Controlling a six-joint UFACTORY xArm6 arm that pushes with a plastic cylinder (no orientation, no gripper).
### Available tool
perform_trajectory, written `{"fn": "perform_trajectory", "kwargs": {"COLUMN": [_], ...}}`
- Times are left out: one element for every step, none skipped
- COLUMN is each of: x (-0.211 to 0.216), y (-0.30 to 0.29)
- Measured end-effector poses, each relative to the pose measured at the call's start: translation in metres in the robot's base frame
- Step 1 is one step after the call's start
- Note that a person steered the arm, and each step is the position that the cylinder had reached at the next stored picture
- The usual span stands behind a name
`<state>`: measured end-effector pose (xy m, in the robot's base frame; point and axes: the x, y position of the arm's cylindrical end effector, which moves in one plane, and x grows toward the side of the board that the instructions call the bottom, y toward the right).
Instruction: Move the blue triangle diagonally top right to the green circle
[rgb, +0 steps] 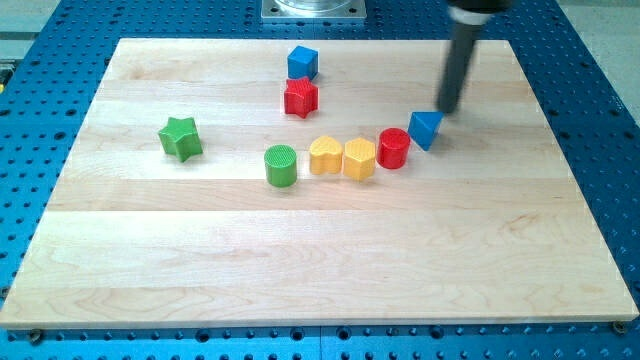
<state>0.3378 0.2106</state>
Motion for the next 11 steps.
{"fn": "perform_trajectory", "kwargs": {"x": [0.034,0.069,0.080,0.071,0.053,0.050,0.044,0.028,0.018,0.018,0.014], "y": [0.024,-0.018,-0.085,-0.080,-0.072,-0.093,-0.065,-0.035,-0.051,-0.071,-0.084]}}
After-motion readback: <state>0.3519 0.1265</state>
